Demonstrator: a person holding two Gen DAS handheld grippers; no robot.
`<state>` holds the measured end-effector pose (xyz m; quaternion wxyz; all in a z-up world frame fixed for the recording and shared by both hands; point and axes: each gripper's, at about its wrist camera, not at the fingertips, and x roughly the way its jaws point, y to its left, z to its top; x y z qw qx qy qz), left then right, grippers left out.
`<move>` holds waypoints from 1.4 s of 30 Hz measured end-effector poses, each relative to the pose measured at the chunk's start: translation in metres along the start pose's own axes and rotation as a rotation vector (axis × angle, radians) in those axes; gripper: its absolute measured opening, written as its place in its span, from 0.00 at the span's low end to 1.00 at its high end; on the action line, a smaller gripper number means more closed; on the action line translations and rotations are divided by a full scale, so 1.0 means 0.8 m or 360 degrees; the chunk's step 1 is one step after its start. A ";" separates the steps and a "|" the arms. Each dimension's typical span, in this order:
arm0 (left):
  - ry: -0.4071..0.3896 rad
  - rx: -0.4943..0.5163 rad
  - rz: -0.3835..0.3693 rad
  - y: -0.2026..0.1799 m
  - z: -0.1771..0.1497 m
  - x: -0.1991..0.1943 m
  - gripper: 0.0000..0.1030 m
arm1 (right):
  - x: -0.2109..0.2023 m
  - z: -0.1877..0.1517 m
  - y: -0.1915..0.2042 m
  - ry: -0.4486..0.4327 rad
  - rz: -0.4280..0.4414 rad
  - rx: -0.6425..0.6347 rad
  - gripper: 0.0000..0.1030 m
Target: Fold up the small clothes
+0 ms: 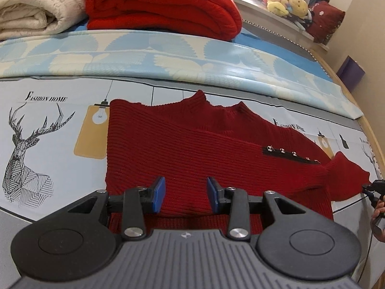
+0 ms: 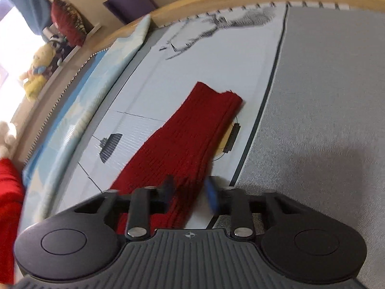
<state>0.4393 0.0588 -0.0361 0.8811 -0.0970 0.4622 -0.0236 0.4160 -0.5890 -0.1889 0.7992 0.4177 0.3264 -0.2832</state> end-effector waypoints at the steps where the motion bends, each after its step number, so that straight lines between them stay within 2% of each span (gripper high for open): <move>1: -0.0003 0.0004 0.0001 0.001 0.000 -0.001 0.40 | -0.001 -0.001 0.001 -0.0018 -0.0007 0.0010 0.10; 5: -0.0009 -0.0019 0.0004 0.012 0.002 -0.006 0.40 | -0.023 -0.002 0.019 -0.0150 -0.0006 0.0047 0.08; 7: -0.0015 -0.0030 0.0012 0.020 0.004 -0.010 0.40 | -0.043 -0.006 0.050 -0.0248 0.0015 -0.0072 0.08; 10: -0.0028 -0.0073 0.0022 0.038 0.006 -0.018 0.40 | -0.076 -0.025 0.113 -0.0363 0.0121 -0.0307 0.07; 14: -0.0045 -0.0161 0.0035 0.064 0.012 -0.029 0.40 | -0.140 -0.084 0.216 -0.0440 0.0385 -0.0678 0.07; 17: -0.0063 -0.0231 0.0034 0.081 0.017 -0.038 0.40 | -0.192 -0.155 0.289 -0.0466 0.0645 -0.0969 0.07; 19: -0.0075 -0.0259 0.0030 0.090 0.020 -0.043 0.40 | -0.220 -0.214 0.331 -0.0437 0.0816 -0.1143 0.07; 23: -0.0084 -0.0312 0.0020 0.105 0.024 -0.049 0.40 | -0.246 -0.344 0.391 -0.0228 0.1049 -0.1442 0.07; 25: -0.0090 -0.0338 0.0014 0.110 0.025 -0.052 0.40 | -0.237 -0.415 0.407 0.0014 0.1089 -0.1625 0.10; 28: -0.0090 -0.0373 0.0010 0.120 0.027 -0.055 0.40 | -0.206 -0.498 0.399 0.0442 0.0989 -0.1823 0.10; 29: -0.0091 -0.0383 0.0006 0.123 0.027 -0.056 0.40 | -0.197 -0.515 0.392 0.0581 0.0932 -0.1875 0.10; 30: -0.0093 -0.0388 0.0002 0.126 0.028 -0.058 0.40 | -0.197 -0.526 0.385 0.0660 0.0895 -0.1914 0.10; 32: -0.0102 -0.0394 0.0001 0.130 0.029 -0.061 0.40 | -0.210 -0.525 0.371 0.0676 0.0880 -0.1977 0.12; 34: -0.0111 -0.0404 0.0004 0.134 0.030 -0.064 0.40 | -0.229 -0.503 0.366 0.0640 0.0895 -0.2020 0.13; 38: -0.0110 -0.0418 0.0021 0.138 0.029 -0.065 0.40 | -0.256 -0.412 0.370 0.0521 0.0889 -0.1960 0.23; 42: -0.0105 -0.0448 0.0037 0.146 0.027 -0.063 0.40 | -0.273 -0.324 0.350 0.0322 0.0861 -0.1744 0.31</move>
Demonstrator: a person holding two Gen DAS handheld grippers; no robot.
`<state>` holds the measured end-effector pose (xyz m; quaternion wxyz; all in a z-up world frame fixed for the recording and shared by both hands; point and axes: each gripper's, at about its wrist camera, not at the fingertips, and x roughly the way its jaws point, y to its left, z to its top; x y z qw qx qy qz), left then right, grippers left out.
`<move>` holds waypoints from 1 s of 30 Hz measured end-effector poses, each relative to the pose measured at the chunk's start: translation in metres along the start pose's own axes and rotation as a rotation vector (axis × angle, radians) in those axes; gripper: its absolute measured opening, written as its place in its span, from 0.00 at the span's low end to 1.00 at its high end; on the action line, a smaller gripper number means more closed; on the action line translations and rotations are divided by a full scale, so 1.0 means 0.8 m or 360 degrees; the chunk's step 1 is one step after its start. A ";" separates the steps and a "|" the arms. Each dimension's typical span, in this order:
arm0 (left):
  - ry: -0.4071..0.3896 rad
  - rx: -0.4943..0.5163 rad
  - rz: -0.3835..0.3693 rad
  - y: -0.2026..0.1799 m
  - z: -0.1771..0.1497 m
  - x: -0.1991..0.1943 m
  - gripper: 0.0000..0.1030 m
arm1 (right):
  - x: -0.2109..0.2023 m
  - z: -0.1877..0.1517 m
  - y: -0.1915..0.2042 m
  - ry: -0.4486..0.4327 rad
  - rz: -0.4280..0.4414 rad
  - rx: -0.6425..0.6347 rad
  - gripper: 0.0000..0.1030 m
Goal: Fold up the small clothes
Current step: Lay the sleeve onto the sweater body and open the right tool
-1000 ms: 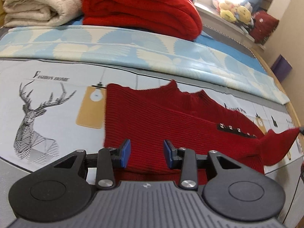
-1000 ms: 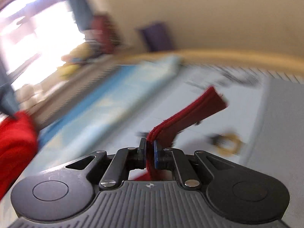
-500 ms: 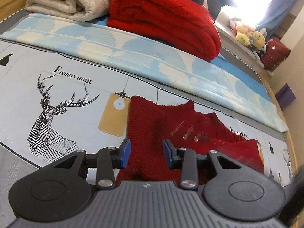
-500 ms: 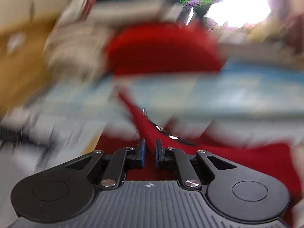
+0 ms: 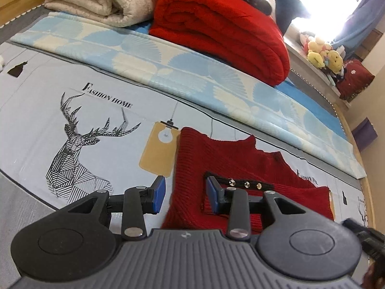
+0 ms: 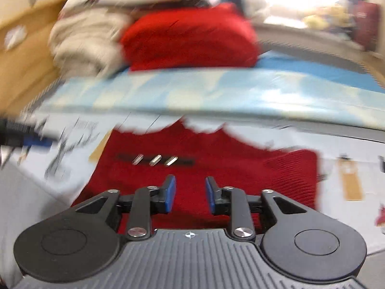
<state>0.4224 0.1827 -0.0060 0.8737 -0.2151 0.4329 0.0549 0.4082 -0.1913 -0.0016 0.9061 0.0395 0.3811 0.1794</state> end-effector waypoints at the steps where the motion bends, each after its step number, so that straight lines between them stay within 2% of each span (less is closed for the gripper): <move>1: 0.0003 -0.0012 0.0004 0.003 0.000 0.001 0.40 | -0.007 -0.002 -0.014 -0.0047 -0.0045 0.0049 0.31; 3: 0.0013 -0.0044 0.0010 0.009 -0.001 0.007 0.40 | -0.016 -0.012 -0.044 -0.0137 -0.0138 0.0130 0.31; 5: 0.0042 -0.0088 0.0020 0.015 -0.003 0.016 0.40 | -0.003 -0.018 -0.067 -0.0108 -0.0337 0.0223 0.32; 6: 0.0056 -0.0106 0.0023 0.016 -0.003 0.020 0.40 | 0.001 -0.020 -0.082 -0.0093 -0.0360 0.0332 0.32; 8: 0.0074 -0.0127 0.0038 0.017 -0.005 0.028 0.40 | 0.006 -0.022 -0.112 -0.0072 -0.0291 0.0504 0.30; 11: 0.0074 -0.0098 0.0055 0.007 -0.008 0.032 0.40 | 0.010 -0.030 -0.151 -0.0056 -0.0438 0.0678 0.32; 12: 0.0071 -0.0079 0.0053 0.003 -0.009 0.033 0.40 | 0.015 -0.037 -0.167 -0.0038 -0.0448 0.0781 0.33; 15: 0.0066 -0.0029 0.0049 -0.009 -0.011 0.034 0.40 | 0.046 -0.059 -0.202 0.0110 -0.0327 0.1033 0.33; 17: 0.0067 0.0002 0.0046 -0.015 -0.013 0.035 0.40 | 0.066 -0.073 -0.213 0.0184 -0.0270 0.1150 0.39; 23: 0.0080 0.0034 0.0043 -0.022 -0.017 0.039 0.40 | 0.068 -0.087 -0.227 0.0174 -0.0248 0.1421 0.43; 25: 0.0078 0.0039 0.0036 -0.023 -0.016 0.038 0.40 | 0.056 -0.094 -0.231 0.0178 -0.0262 0.1596 0.43; 27: 0.0075 0.0044 0.0030 -0.022 -0.015 0.037 0.40 | 0.046 -0.099 -0.231 0.0166 -0.0197 0.1729 0.43; 30: 0.0070 0.0040 0.0026 -0.021 -0.014 0.035 0.40 | 0.054 -0.109 -0.224 0.0202 -0.0063 0.1789 0.43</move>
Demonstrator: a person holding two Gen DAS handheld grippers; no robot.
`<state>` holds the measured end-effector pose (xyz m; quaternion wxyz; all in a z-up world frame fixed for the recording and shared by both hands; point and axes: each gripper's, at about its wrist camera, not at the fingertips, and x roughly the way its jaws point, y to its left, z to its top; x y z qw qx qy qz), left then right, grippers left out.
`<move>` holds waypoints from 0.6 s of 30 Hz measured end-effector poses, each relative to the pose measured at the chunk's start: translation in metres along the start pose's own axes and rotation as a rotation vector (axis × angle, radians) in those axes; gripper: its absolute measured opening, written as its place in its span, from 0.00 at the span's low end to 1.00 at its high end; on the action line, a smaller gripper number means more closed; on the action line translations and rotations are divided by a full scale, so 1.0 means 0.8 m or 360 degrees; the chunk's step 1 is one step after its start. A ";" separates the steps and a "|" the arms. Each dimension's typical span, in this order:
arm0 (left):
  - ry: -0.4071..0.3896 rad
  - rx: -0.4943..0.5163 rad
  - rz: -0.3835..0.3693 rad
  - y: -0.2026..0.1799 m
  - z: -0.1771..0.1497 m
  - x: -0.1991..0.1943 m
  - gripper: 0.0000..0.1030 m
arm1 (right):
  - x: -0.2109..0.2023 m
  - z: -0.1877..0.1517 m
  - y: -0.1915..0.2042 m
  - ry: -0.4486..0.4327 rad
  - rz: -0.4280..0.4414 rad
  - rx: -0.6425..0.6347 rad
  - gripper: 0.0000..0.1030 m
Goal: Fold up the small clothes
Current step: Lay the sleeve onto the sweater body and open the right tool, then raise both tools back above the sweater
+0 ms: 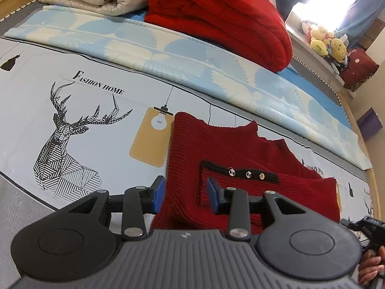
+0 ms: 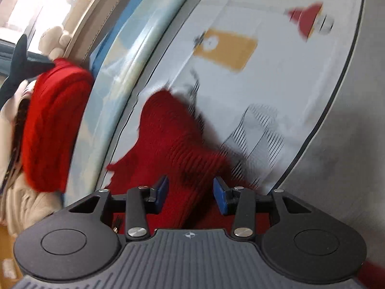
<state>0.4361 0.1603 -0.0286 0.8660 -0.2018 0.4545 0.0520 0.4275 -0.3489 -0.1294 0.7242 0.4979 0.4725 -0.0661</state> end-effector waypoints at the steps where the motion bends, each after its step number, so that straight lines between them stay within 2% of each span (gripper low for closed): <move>1: -0.0001 -0.0004 -0.0001 0.000 0.000 -0.001 0.40 | 0.008 -0.002 -0.003 0.0033 0.0010 0.0010 0.43; 3: -0.0004 -0.0005 -0.0007 -0.001 0.000 -0.003 0.40 | 0.024 -0.003 -0.010 0.0058 -0.0001 0.0047 0.43; 6: -0.0005 0.0016 -0.0018 -0.004 -0.002 -0.004 0.40 | 0.033 0.003 -0.026 0.0000 0.0028 0.0147 0.41; 8: 0.0003 0.0034 -0.0013 -0.004 -0.003 -0.002 0.40 | 0.029 0.003 -0.028 -0.0059 0.0052 0.0173 0.19; 9: 0.0009 0.0035 -0.0008 -0.003 -0.004 0.000 0.40 | 0.021 0.001 -0.021 -0.0119 0.0041 0.0126 0.13; 10: 0.0011 0.0030 -0.0006 -0.002 -0.003 0.001 0.40 | 0.010 -0.002 -0.013 -0.0180 0.0023 0.0078 0.12; 11: 0.0011 0.0019 -0.0005 0.000 -0.002 0.001 0.40 | -0.004 -0.007 -0.004 -0.0250 -0.0005 0.0048 0.12; 13: 0.0004 0.0003 -0.0011 0.001 0.000 0.001 0.40 | -0.013 -0.009 -0.001 -0.0299 -0.0071 0.0024 0.12; 15: -0.0002 0.0006 -0.0017 -0.001 0.000 0.000 0.40 | 0.001 -0.005 -0.018 -0.0214 -0.0199 0.0092 0.17; 17: 0.0003 0.0021 -0.0026 -0.006 -0.002 0.001 0.40 | 0.011 -0.003 -0.030 -0.0094 -0.0240 0.0160 0.25; 18: 0.0006 0.0034 -0.0029 -0.008 -0.002 0.001 0.40 | 0.007 -0.002 -0.024 -0.0089 -0.0255 0.0116 0.28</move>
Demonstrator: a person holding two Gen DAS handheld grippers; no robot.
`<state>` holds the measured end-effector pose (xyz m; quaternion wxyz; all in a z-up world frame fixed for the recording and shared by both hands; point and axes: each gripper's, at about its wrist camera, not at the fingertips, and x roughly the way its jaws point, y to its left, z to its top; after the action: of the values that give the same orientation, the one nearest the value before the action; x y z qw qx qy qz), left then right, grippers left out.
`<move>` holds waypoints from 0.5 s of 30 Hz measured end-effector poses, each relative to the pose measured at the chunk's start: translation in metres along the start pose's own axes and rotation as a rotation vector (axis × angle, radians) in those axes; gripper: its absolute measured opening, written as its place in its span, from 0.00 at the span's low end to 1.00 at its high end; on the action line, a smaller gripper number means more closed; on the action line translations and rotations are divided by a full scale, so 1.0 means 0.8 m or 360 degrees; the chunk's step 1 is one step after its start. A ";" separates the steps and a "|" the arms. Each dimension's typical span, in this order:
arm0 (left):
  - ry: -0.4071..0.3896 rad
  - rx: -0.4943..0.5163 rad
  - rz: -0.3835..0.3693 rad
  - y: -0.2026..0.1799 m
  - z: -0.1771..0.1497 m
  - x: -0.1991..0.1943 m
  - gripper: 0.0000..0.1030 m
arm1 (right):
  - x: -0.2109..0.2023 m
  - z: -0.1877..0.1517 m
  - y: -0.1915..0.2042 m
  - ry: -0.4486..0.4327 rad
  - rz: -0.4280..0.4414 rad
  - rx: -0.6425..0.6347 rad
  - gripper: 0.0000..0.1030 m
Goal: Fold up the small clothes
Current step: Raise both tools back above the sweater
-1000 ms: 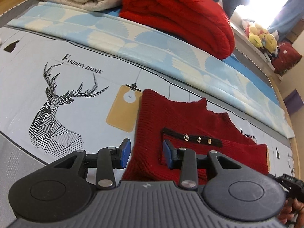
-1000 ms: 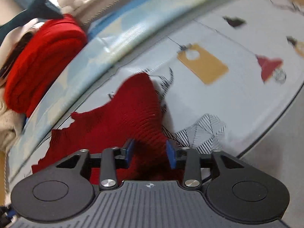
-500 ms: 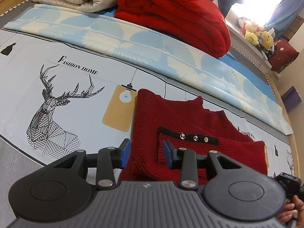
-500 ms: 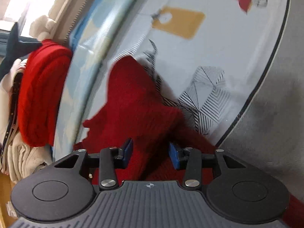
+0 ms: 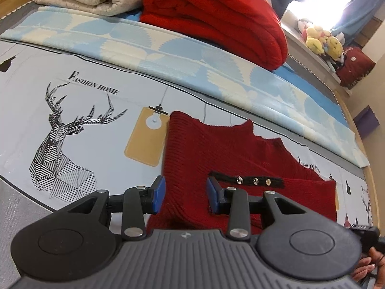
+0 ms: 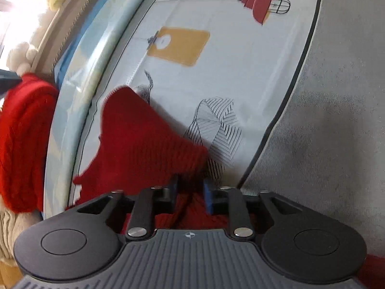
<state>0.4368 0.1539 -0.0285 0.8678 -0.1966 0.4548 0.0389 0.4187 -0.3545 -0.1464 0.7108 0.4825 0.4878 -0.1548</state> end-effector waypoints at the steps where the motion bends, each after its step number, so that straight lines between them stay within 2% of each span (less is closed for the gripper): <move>1: 0.0000 0.0013 0.0002 -0.002 0.000 0.000 0.40 | -0.009 -0.001 0.010 -0.0035 -0.0013 -0.0079 0.28; 5: -0.0007 0.0004 0.0013 -0.001 0.001 0.001 0.40 | -0.050 -0.020 0.054 -0.0213 0.0030 -0.0464 0.28; 7: -0.0006 0.0005 0.0011 -0.003 0.002 0.002 0.40 | -0.052 -0.030 0.071 -0.0270 0.0061 -0.0663 0.28; 9: -0.0001 0.0017 0.0004 -0.007 0.001 0.003 0.40 | -0.037 -0.031 0.079 -0.0327 0.0019 -0.0836 0.28; 10: 0.0002 0.0024 0.0000 -0.008 -0.001 0.003 0.40 | -0.022 -0.028 0.081 -0.0310 -0.0026 -0.0879 0.30; 12: 0.0005 0.0038 -0.0004 -0.010 -0.002 0.001 0.40 | 0.015 -0.015 0.063 -0.0136 -0.0105 -0.0826 0.30; 13: 0.0004 0.0045 -0.0007 -0.009 -0.003 0.000 0.40 | 0.018 -0.010 0.054 -0.0138 -0.0085 -0.0772 0.26; 15: -0.0006 0.0055 -0.0007 -0.006 -0.002 -0.004 0.40 | 0.007 -0.009 0.064 -0.0171 -0.0064 -0.0811 0.29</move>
<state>0.4346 0.1491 -0.0252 0.8719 -0.1826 0.4534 0.0296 0.4533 -0.3219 -0.1243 0.8311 0.2691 0.4821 -0.0664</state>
